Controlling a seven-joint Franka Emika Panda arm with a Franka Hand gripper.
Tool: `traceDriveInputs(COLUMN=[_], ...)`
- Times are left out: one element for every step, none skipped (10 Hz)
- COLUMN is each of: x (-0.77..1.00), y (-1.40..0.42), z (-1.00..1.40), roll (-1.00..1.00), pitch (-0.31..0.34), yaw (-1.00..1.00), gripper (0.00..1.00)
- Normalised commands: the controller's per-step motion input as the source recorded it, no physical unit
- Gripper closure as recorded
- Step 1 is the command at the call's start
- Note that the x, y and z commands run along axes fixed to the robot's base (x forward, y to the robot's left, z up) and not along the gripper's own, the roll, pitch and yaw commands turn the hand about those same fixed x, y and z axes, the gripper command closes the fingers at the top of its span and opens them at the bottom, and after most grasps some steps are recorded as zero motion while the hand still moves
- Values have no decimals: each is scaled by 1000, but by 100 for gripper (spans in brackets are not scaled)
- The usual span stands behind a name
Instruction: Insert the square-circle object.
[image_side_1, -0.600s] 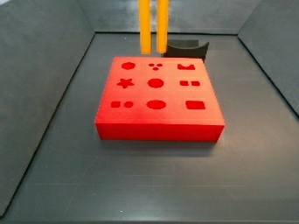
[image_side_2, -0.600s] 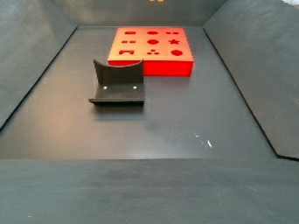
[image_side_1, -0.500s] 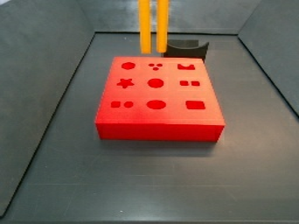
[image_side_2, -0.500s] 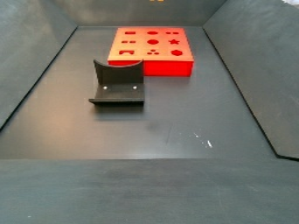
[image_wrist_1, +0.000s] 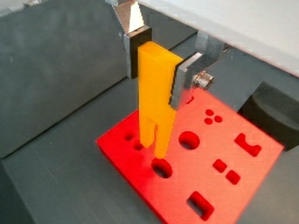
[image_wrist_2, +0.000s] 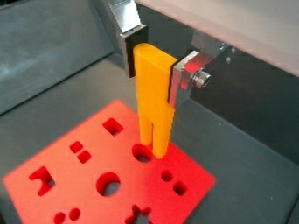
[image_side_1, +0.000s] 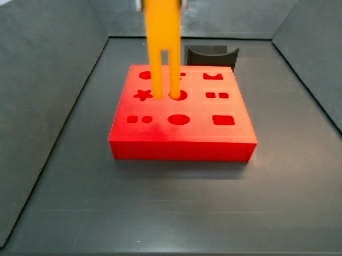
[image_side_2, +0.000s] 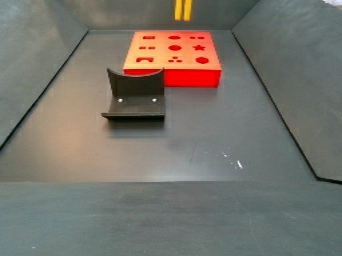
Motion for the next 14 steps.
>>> traceDriveInputs(x=[-586,-600,-263,0,0,-69,-3,0,0,106,131,94,3,0], y=[0,0,0,0,0,0,0,0,0,0,0,0,0,0], z=[-369,-309,-183,-31,-217,-206,-89,-106,-100,-123,-111,-94,-106,-111], roll=[89,49,0,0,0,0,0,0,-6,-30,-39,-50,-39,-23], pitch=[-90,-94,-94,0,0,0,-7,-13,-19,-11,-11,-23,-27,-27], yaw=[-94,-57,0,0,0,0,0,0,0,0,0,0,0,0], gripper=[100,100,100,100,100,100,100,100,100,100,100,100,100,100])
